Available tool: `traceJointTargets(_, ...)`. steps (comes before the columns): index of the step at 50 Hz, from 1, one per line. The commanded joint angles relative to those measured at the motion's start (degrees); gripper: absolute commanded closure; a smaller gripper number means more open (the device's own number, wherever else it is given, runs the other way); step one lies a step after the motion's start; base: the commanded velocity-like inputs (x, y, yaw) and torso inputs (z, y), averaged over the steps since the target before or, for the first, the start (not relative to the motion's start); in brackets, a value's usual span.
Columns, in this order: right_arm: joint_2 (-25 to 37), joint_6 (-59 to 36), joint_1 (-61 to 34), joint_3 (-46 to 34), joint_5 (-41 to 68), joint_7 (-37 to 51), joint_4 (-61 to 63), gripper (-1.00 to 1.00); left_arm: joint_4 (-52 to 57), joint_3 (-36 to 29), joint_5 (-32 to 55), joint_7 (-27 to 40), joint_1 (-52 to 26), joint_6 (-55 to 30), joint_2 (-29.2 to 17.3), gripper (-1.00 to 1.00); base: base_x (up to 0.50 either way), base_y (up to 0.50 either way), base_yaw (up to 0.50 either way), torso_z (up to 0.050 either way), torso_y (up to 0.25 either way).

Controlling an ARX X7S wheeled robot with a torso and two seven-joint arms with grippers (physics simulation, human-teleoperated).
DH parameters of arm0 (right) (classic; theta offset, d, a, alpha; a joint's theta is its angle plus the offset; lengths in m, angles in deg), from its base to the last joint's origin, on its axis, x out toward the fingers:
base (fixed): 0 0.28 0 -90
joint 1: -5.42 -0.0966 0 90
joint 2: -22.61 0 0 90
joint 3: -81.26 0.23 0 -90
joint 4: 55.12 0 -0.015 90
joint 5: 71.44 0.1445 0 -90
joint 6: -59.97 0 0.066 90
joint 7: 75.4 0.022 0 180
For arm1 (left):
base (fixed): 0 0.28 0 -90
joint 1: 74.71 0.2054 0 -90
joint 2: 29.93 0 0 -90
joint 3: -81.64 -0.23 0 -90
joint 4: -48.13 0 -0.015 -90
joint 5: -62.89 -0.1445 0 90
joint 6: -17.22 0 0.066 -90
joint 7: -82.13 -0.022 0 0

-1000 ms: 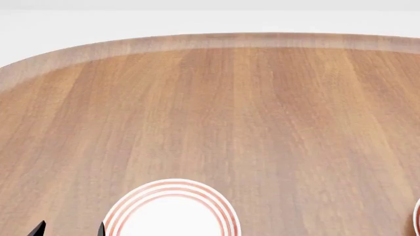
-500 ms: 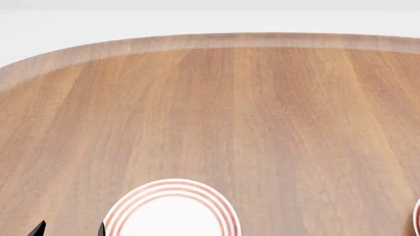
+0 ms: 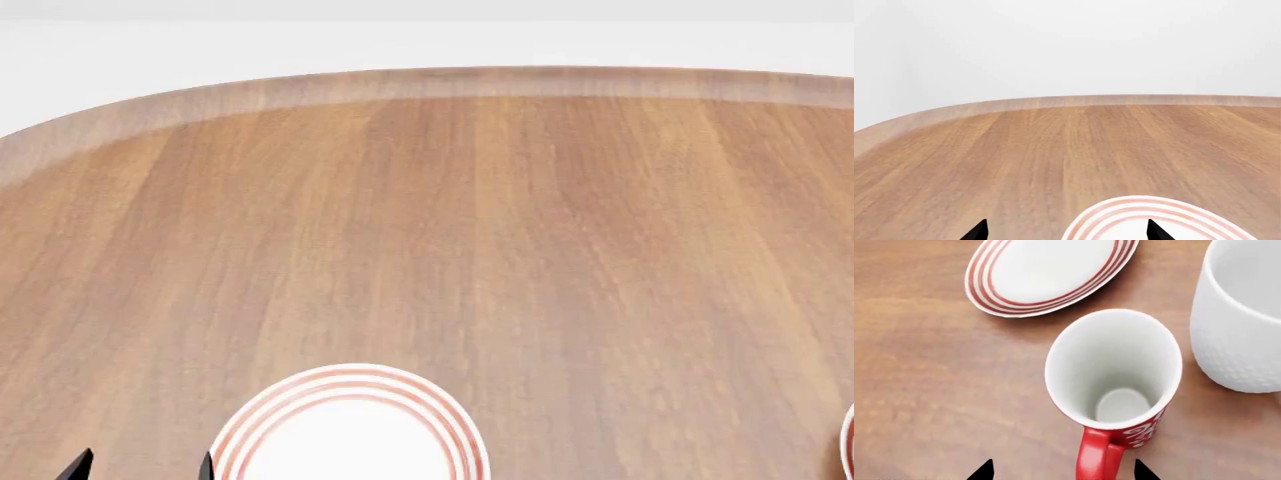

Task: Put the red mug on the left plate.

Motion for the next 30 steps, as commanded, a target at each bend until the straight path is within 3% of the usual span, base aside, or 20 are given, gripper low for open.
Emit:
traceJointTargets(1,0.5,0.6,0.2,-0.1,1.3,0.2,-0.8,-1.00,-0.1,-0.2,0.1,0.2,-0.1,0.2,-0.2,-1.00,0.00,0.00,0.00,0.000,0.000)
traceJointTargets(30,1.0,3.2,-0.2,-1.2,2.3,-0.9,-4.5,-1.00,-0.2,-0.9,0.4,0.7,-0.3,0.3,-0.5,-1.00,0.00,0.00,0.00,0.000,0.000)
